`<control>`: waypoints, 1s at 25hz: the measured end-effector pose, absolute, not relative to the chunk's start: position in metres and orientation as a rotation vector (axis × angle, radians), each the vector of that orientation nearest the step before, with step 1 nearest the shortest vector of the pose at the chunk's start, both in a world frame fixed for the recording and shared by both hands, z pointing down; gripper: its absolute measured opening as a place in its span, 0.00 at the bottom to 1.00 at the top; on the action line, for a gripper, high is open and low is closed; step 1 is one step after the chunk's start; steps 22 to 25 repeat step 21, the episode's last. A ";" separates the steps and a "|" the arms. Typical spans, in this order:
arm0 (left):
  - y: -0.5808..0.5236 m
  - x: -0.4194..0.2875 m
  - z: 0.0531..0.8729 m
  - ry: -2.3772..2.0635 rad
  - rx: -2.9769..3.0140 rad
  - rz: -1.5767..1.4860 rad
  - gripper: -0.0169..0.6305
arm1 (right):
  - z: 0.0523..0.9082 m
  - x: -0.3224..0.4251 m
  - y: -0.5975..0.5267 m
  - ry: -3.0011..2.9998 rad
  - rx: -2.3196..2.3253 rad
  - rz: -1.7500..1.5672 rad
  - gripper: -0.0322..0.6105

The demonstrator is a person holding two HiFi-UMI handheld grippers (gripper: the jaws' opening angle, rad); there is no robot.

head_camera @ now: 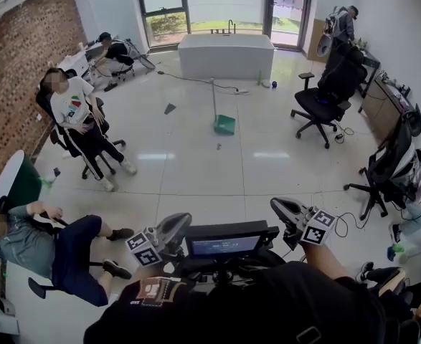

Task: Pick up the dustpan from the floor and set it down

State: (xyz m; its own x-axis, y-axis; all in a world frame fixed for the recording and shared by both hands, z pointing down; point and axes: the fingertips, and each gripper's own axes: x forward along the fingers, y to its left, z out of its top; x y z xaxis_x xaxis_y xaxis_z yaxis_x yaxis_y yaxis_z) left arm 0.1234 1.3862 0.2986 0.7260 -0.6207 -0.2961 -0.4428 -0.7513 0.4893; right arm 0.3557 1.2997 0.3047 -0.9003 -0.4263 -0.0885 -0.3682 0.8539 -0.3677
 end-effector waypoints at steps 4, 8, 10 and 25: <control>1.396 0.100 0.296 -0.833 2.530 -0.635 0.03 | 0.301 0.328 1.309 2.869 -0.596 -0.517 0.07; 1.393 0.090 0.299 -0.829 2.530 -0.636 0.03 | 0.305 0.316 1.305 2.869 -0.590 -0.516 0.07; 1.390 0.092 0.302 -0.831 2.529 -0.637 0.03 | 0.308 0.317 1.301 2.870 -0.585 -0.515 0.07; 1.387 0.056 0.313 -0.834 2.566 -0.670 0.03 | 0.315 0.283 1.300 2.878 -0.561 -0.445 0.07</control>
